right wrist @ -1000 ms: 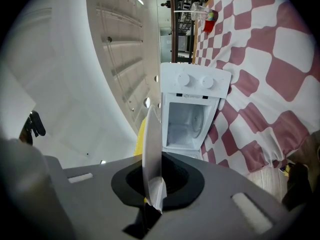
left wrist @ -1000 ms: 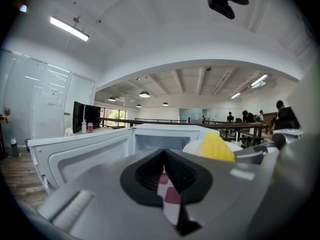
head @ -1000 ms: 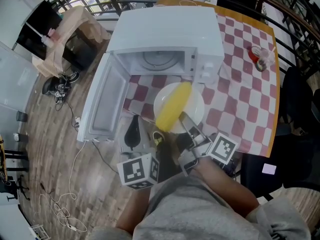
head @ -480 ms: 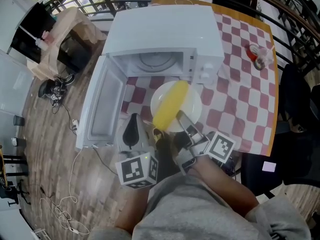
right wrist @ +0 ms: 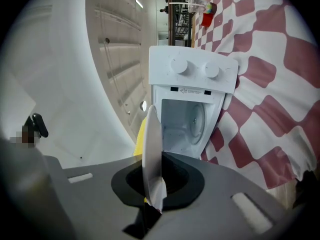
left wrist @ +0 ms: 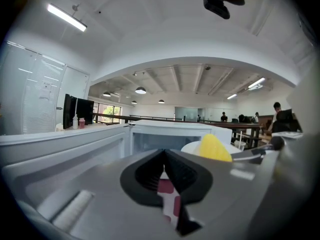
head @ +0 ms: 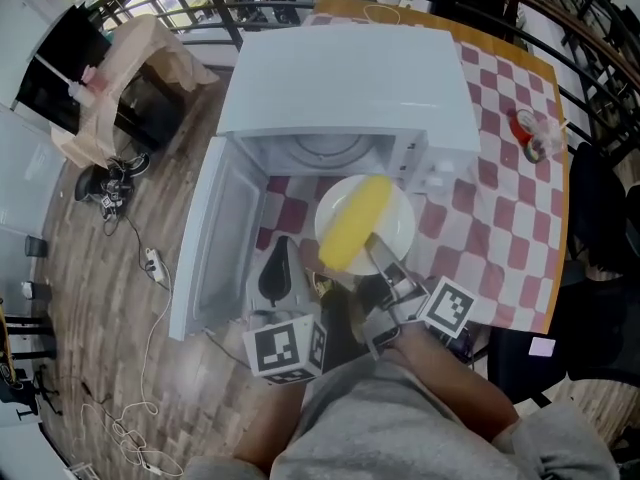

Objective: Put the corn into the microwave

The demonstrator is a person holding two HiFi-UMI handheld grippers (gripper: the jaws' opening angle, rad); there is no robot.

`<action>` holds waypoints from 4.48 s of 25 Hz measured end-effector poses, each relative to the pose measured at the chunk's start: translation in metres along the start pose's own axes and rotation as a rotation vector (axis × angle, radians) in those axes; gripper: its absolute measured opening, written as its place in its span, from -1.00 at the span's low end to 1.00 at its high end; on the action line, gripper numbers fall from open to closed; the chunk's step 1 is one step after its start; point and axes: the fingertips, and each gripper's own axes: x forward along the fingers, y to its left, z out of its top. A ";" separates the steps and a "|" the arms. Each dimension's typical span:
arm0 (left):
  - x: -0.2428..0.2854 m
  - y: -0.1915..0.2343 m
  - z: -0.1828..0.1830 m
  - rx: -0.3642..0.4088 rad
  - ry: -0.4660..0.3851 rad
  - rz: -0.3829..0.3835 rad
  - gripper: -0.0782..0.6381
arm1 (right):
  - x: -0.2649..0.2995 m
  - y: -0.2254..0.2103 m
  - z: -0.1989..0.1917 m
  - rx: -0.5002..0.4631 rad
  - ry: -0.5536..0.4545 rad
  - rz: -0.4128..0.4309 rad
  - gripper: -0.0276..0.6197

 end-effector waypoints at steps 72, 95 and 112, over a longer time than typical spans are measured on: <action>0.155 0.056 -0.022 0.030 0.125 -0.307 -0.76 | 0.172 -0.144 0.039 0.139 -0.192 -0.299 -0.86; 0.148 0.046 -0.021 0.077 0.120 -0.334 -0.75 | 0.182 -0.130 0.011 -0.338 0.218 -0.222 -0.27; 0.149 0.042 -0.025 0.091 0.123 -0.347 -0.76 | 0.127 -0.119 0.019 -1.217 0.161 -0.514 0.27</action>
